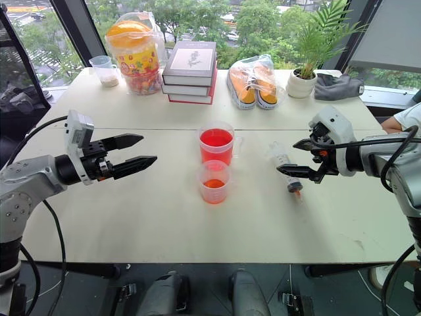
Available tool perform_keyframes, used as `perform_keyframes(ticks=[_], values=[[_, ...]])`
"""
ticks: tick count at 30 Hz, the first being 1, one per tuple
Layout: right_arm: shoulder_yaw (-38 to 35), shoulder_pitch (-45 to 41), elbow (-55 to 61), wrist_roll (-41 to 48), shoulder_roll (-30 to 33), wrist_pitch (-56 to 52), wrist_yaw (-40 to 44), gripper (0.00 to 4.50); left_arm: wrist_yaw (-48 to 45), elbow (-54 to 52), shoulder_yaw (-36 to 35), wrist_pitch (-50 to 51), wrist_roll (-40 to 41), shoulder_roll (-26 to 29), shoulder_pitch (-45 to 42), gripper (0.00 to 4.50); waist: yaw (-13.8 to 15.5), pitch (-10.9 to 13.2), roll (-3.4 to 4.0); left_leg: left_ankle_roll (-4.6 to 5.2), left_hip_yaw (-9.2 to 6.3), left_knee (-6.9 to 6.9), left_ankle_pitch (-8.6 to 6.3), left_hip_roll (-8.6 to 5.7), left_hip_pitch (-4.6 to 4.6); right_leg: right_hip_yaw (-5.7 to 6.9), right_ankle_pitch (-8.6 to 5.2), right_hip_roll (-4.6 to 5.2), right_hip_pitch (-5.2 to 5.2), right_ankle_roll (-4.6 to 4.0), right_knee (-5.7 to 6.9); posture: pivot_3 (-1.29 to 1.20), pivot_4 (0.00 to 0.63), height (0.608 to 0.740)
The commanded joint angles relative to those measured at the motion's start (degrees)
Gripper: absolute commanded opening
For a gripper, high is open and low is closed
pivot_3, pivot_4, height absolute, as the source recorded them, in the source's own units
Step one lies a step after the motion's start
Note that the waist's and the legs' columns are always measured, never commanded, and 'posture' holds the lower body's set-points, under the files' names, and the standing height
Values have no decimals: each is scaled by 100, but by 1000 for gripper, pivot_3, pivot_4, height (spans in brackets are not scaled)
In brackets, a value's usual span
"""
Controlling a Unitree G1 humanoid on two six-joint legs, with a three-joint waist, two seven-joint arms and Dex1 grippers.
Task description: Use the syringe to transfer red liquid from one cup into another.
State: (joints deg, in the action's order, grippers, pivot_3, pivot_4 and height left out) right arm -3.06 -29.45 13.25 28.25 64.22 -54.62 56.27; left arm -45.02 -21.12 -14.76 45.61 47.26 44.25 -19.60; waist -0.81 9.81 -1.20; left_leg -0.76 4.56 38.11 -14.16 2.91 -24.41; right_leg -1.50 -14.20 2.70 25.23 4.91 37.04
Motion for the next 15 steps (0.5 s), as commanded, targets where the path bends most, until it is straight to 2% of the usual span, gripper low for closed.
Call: perform_keyframes(ticks=[1, 4, 15], values=[[-91, -131, 40, -46, 82, 38, -8, 4452, 93, -176, -120, -190, -18, -45, -60, 4500, 3, 0, 0, 0, 0, 0, 0, 0, 0, 0, 0, 0, 0, 0, 0, 0, 150, 740], [-92, -155, 28, -85, 112, 39, -36, 4452, 128, -167, -141, -118, 172, -120, -181, 4500, 5, 0, 0, 0, 0, 0, 0, 0, 0, 0, 0, 0, 0, 1, 0, 0, 150, 740], [-127, -156, -11, -130, 42, -117, -269, 4452, 75, 12, 64, -248, 52, -233, -363, 4500, 0, 0, 0, 0, 0, 3, 0, -1, 0, 0, 1, -1, -1, 1, 1, 0, 150, 740]])
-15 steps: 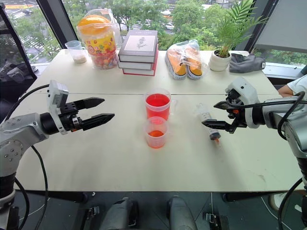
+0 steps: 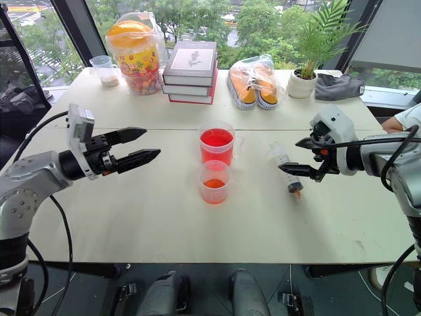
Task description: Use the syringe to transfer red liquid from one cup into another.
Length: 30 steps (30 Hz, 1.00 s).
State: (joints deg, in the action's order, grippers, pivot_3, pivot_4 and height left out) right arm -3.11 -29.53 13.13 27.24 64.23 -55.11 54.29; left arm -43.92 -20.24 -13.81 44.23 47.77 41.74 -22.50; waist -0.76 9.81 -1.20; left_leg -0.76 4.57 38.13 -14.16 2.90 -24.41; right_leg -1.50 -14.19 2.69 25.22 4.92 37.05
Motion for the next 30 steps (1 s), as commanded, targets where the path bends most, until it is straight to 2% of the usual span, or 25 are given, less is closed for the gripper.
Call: perform_keyframes(ticks=[1, 4, 7, 13, 18, 21, 26, 30], values=[[-73, -213, -50, -49, 18, -90, -96, 4452, -45, -59, -31, -118, -10, 19, -74, 4500, -6, 0, 0, 0, 0, 0, 0, 0, 0, 0, 0, 0, 0, 0, 0, 0, 150, 740], [123, -438, -271, -155, -35, -115, -139, 4452, 5, -2, -1, -153, -69, -26, -138, 4500, -11, 0, 0, 0, 0, 0, 0, 0, 1, 0, 0, 0, 0, 0, 1, 0, 150, 740], [592, -1013, -849, -403, -118, -351, -177, 4452, 14, 30, 98, -232, -161, -140, -138, 4500, -20, 0, 0, 0, 0, 2, 0, 0, 1, 0, 0, 0, 0, -1, 1, 0, 150, 740], [1788, -2580, -2893, -1012, -744, -1085, -1, 4452, -61, 218, 342, -457, -379, -315, -263, 4500, -24, 0, 0, 0, 2, 6, 0, 0, 1, -2, 1, -2, 1, -2, 2, 0, 150, 740], [2512, -3422, -4578, -1623, -1303, -948, 289, 4452, -103, 258, 432, -529, -475, -367, -309, 4500, -17, 0, 0, 0, 4, 2, 0, 0, -3, -1, 6, -3, 4, 7, 2, 0, 150, 740], [2660, -3657, -5123, -1867, -1450, -760, 467, 4452, -100, 242, 440, -533, -504, -393, -310, 4500, 3, 0, 0, 0, 4, 0, 0, 0, -7, 1, 12, -2, 6, 17, 2, 0, 150, 740], [2749, -4048, -6369, -2246, -2108, -518, 529, 4452, -3, 108, 369, -554, -510, -440, -159, 4500, -38, 0, 0, 0, 6, 0, 0, 0, -5, 1, 13, -2, 5, 18, 3, 0, 150, 740], [2686, -4167, -6821, -2493, -2427, -354, 510, 4452, 127, -19, 328, -551, -518, -479, -75, 4500, -35, 0, 1, 0, 3, 0, 0, 0, -4, 2, 13, -3, 6, 19, 11, 0, 150, 740]])
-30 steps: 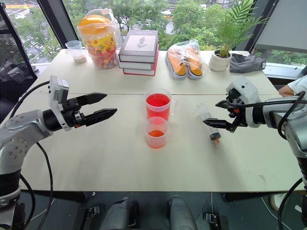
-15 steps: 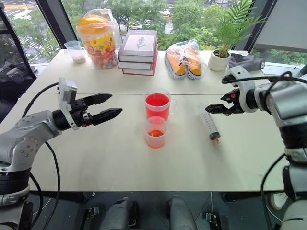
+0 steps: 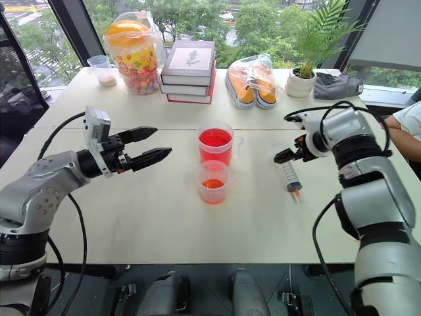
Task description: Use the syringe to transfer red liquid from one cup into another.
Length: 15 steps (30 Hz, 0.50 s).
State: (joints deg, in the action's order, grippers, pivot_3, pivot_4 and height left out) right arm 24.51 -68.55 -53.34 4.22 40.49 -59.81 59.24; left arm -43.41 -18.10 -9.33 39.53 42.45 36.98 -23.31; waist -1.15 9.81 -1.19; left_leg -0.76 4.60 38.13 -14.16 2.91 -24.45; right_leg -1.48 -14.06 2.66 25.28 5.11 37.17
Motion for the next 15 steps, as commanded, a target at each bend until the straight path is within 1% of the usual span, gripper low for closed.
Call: perform_keyframes(ticks=[1, 5, 6, 7, 10, 11, 12, 15], values=[[-66, -241, -191, -241, -109, 138, 55, 4452, 113, -262, -140, -74, 25, -10, 26, 4500, 7, 0, 0, 0, 1, 0, 0, 0, 0, 0, 0, 0, 0, 0, 1, 0, 150, 740], [-36, -77, -166, -442, -277, 259, 106, 4452, 203, -365, -163, -50, 62, -17, 91, 4500, 10, 0, 0, 0, 1, 1, 0, 0, 0, 0, 0, 2, -2, 1, -1, 0, 150, 740], [-52, -57, -162, -477, -296, 274, 126, 3930, 216, -373, -159, -48, 63, -20, 92, 4500, 10, 0, 0, 0, 1, 1, 0, 0, 0, 0, 0, 2, -3, 1, -1, 0, 150, 740], [-75, -47, -158, -507, -313, 271, 138, 3640, 226, -376, -154, -48, 63, -22, 91, 4500, 7, 0, 0, 0, 1, 1, 0, 0, 1, 0, 0, 1, -3, 0, -1, 0, 150, 740], [-121, -14, -98, -583, -336, 230, 162, 1980, 242, -336, -86, -71, 15, -42, 57, 4500, -2, -1, 1, -1, 0, 1, 0, 0, 3, 0, 0, 1, -3, 1, 2, 0, 150, 740], [-128, 4, -59, -598, -342, 205, 173, 1517, 218, -321, -80, -79, 14, -38, 50, 4500, -1, -1, 1, -1, 0, 1, 0, 0, 4, 0, 0, 0, -3, 0, 3, 0, 150, 740], [-137, 15, -27, -612, -336, 190, 191, 1378, 200, -289, -62, -83, 2, -38, 13, 4500, 0, -1, 1, -1, -1, 1, 0, 0, 4, 0, 0, 0, -3, 1, 3, 0, 150, 740], [-178, 44, 113, -633, -277, 131, 234, 1377, 138, -162, -8, -106, -31, -53, -130, 4500, 6, -1, 1, -1, 0, 1, 0, 0, 4, 1, 0, 0, -4, 0, 3, 0, 150, 740]])
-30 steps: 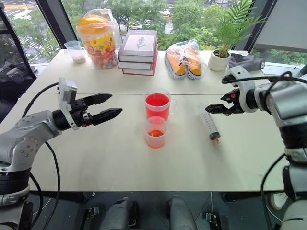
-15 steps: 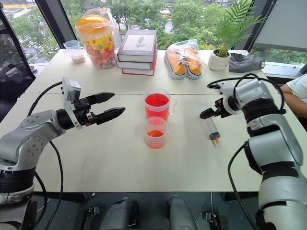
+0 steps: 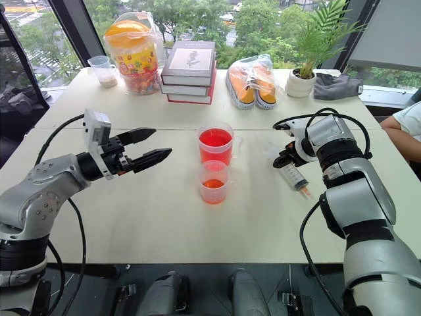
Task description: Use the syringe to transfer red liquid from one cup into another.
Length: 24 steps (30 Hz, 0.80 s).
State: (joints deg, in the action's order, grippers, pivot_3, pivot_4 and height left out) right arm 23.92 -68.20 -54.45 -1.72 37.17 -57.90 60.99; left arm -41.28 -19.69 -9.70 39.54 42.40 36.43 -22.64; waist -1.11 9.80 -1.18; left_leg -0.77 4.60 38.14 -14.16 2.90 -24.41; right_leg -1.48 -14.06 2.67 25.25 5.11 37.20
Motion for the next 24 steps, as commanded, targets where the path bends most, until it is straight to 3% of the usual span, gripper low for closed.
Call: perform_keyframes(ticks=[1, 7, 11, 15, 19, 24], values=[[-153, 18, 291, -47, 90, -62, 38, 1377, -105, 47, 48, -119, -42, -3, -244, 4500, 3, 0, 0, 0, 0, 0, 0, 0, 0, 0, 0, 0, 0, 0, 0, 0, 150, 740], [-826, -15, 1207, 46, 390, -20, -502, 1377, -403, 311, 29, -258, -150, 98, -380, 4500, 4, 3, 5, 0, 3, -1, 0, -1, -4, -1, 0, 1, 5, 1, -1, 0, 150, 740], [-2907, 10, 2676, 982, 28, 877, -1662, 1377, -539, 642, 125, -313, -277, 134, -720, 4500, -12, 6, 10, -1, 2, -11, 0, 0, -4, 0, 0, -2, 13, 1, 4, 0, 150, 740], [-4018, 206, 3818, 1797, -738, 1320, -2316, 1377, -714, 914, 246, -339, -397, 149, -1012, 4500, 11, 6, 11, -2, -5, -13, 1, 3, -2, 4, 0, -7, 9, 0, 5, 0, 150, 740], [-4452, 245, 4492, 2429, -1526, 1554, -2877, 1377, -844, 1146, 194, -327, -405, 143, -1257, 4500, 14, 5, 10, -2, 0, -12, 1, 2, -3, 5, 1, 0, 6, 1, 3, 0, 150, 740], [-4250, 899, 5284, 2942, -2313, 2194, -2835, 1377, -997, 1314, 281, -364, -514, 121, -1485, 4500, 20, 5, 10, -2, -4, -12, 1, 2, -4, 8, 1, 0, 5, 1, 3, 0, 150, 740]])
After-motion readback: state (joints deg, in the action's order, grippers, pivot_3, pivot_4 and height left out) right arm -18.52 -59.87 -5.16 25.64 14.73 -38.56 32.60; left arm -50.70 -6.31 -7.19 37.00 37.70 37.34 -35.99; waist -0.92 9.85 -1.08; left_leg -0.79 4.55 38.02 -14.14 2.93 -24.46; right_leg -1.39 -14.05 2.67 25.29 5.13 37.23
